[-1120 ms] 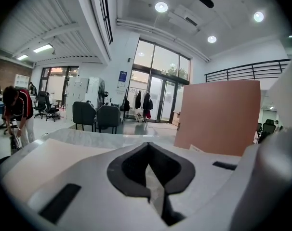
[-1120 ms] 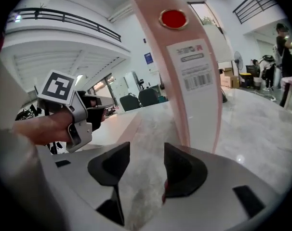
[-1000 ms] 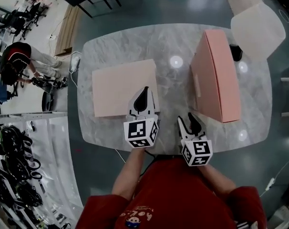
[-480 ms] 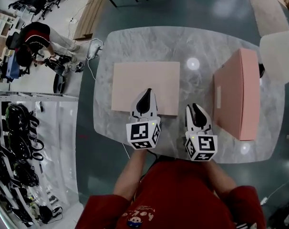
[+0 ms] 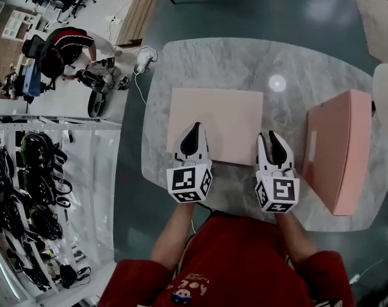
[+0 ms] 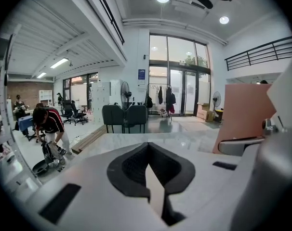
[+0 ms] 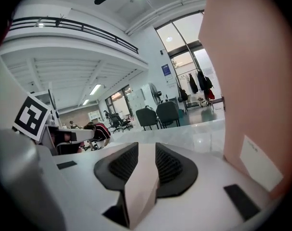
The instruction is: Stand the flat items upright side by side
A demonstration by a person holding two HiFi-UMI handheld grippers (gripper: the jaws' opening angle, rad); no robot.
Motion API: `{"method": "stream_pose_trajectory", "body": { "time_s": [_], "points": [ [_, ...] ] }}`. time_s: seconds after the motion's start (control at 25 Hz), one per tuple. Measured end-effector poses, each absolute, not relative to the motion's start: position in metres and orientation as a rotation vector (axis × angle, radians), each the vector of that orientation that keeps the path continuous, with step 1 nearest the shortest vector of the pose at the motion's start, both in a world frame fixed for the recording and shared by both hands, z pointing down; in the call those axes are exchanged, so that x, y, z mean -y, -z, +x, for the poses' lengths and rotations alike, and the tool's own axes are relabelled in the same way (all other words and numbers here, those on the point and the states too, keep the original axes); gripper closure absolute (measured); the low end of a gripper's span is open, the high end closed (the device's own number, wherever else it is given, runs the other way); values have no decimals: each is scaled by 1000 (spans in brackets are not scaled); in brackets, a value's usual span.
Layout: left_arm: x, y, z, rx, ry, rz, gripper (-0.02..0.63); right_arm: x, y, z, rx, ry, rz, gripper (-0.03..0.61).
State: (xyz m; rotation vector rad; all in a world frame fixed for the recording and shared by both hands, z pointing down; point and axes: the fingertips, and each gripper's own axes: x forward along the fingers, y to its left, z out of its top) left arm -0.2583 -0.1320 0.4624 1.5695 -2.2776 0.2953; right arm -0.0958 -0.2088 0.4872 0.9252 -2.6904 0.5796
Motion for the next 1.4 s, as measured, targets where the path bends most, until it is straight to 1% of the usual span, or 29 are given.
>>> {"method": "stream_pose_trajectory", "body": {
  "time_s": [0.24, 0.48, 0.68, 0.92, 1.08, 1.2, 1.4],
  "points": [
    [119, -461, -293, 2325, -275, 1518, 611, 210, -482, -134, 2721, -503, 853, 462],
    [89, -476, -336, 2333, -235, 1479, 611, 201, -491, -188, 2709, -413, 756, 451],
    [66, -478, -340, 2315, -214, 1445, 611, 194, -497, -219, 2639, -400, 646, 434],
    [38, -485, -341, 2255, -194, 1444, 611, 187, -497, -255, 2557, -249, 476, 412],
    [13, -497, -351, 2231, -159, 1398, 611, 181, -514, -278, 2465, -189, 300, 385],
    [-5, -505, -360, 2211, -120, 1352, 610, 175, -532, -296, 2379, -185, 150, 347],
    [-23, -523, -360, 2149, -42, 1280, 607, 178, -551, -321, 2252, -96, -21, 302]
  ]
}}
